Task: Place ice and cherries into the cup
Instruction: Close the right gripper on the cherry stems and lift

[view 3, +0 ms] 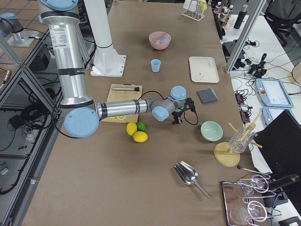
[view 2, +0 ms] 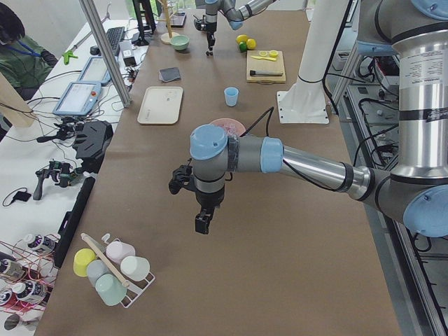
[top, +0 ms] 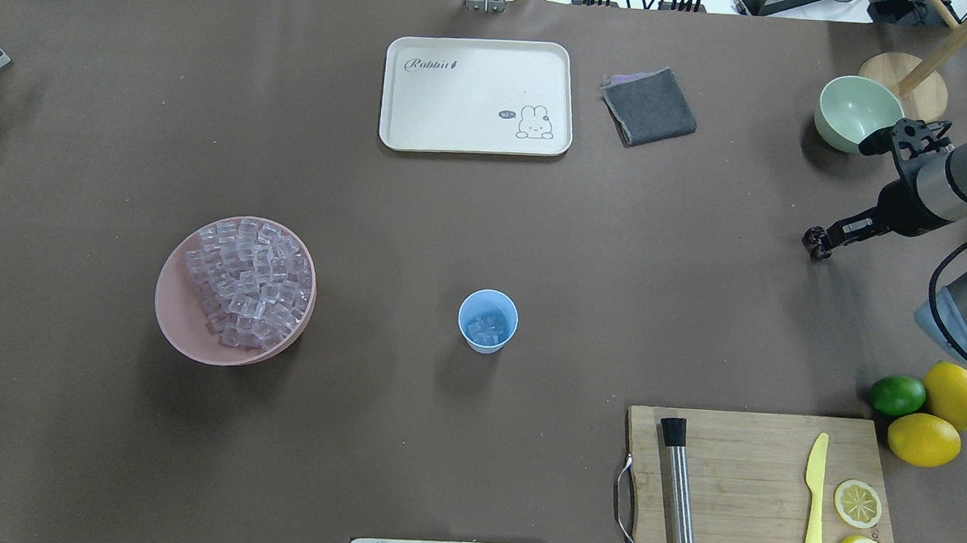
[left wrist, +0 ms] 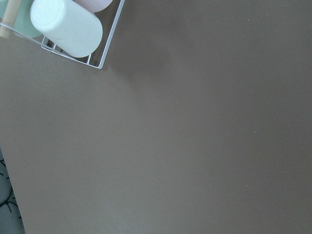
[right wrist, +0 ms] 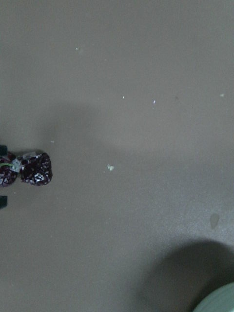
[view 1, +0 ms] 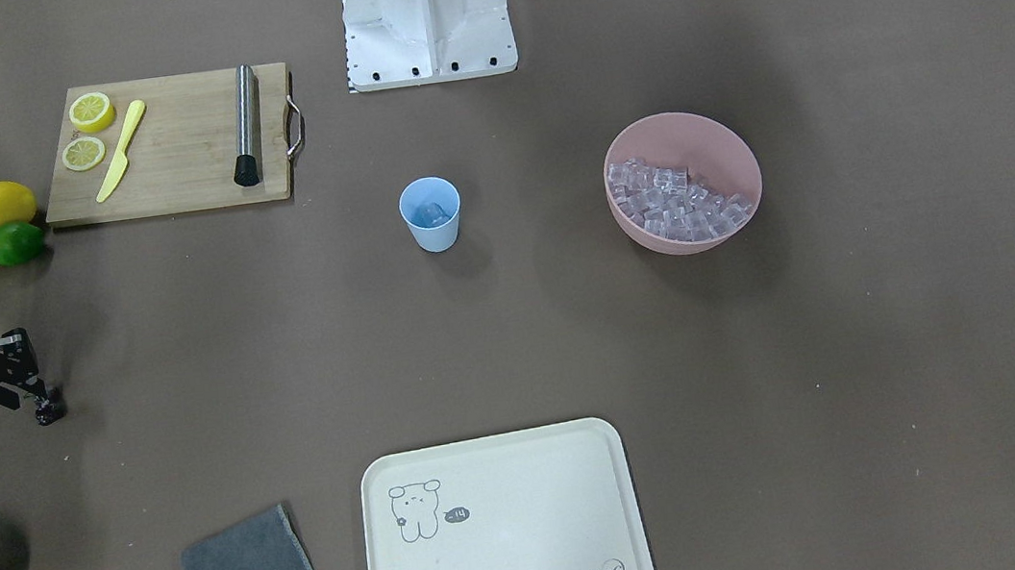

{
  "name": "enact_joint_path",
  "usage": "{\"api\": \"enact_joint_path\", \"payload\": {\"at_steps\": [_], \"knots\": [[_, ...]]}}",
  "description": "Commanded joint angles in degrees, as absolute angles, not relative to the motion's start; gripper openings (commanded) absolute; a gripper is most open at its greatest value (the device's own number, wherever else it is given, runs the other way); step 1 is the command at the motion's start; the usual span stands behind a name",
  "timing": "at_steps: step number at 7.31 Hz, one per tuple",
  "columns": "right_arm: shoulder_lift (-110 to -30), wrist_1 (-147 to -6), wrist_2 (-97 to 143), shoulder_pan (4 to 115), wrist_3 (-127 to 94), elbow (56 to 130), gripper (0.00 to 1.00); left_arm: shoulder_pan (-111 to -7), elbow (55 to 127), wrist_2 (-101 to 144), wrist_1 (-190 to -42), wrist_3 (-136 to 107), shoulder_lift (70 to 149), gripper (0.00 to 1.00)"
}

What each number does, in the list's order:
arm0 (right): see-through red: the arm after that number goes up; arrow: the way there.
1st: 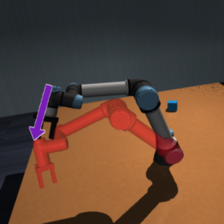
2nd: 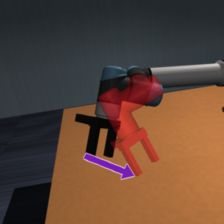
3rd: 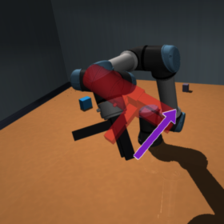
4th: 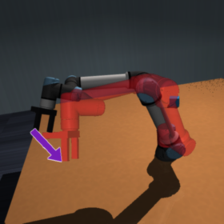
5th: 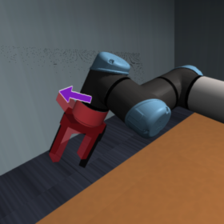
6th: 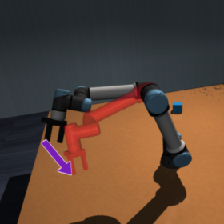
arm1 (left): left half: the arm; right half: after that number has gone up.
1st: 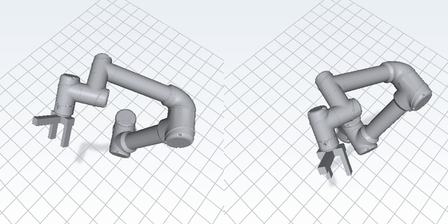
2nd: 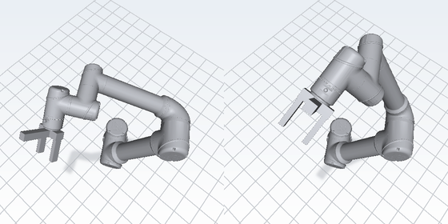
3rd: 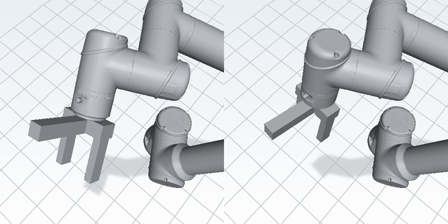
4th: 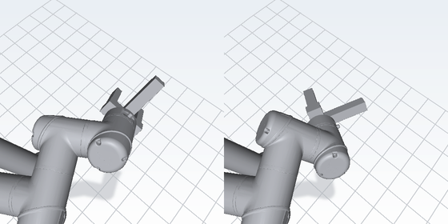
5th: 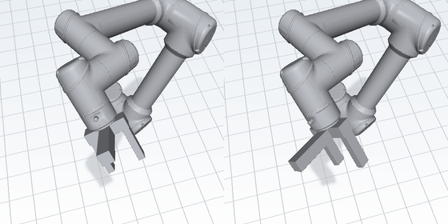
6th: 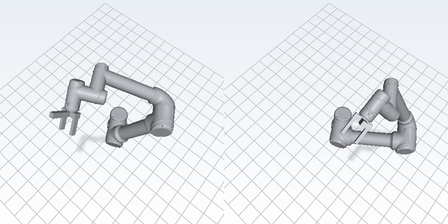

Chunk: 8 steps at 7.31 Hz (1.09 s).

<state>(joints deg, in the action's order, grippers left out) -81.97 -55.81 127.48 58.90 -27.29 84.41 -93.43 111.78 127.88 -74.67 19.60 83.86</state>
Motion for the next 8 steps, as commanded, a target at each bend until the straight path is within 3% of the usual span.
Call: {"api": "enact_joint_path", "payload": {"at_steps": [1, 2, 8], "knots": [[-82.09, -55.81, 127.27, 58.71, -27.42, 84.46, 0.23, -93.43, 111.8, 127.88, -74.62, 19.6, 83.85, 0.98], [-82.09, -55.81, 127.27, 58.62, -27.6, 84.55, 0.0, -93.43, 111.8, 127.88, -74.71, 19.6, 83.93, 0.98], [-78.77, -54.05, 127.18, 55.65, -34.14, 89.81, 0.0, -93.43, 111.71, 127.88, -74.71, 19.6, 83.94, 0.98]]}}
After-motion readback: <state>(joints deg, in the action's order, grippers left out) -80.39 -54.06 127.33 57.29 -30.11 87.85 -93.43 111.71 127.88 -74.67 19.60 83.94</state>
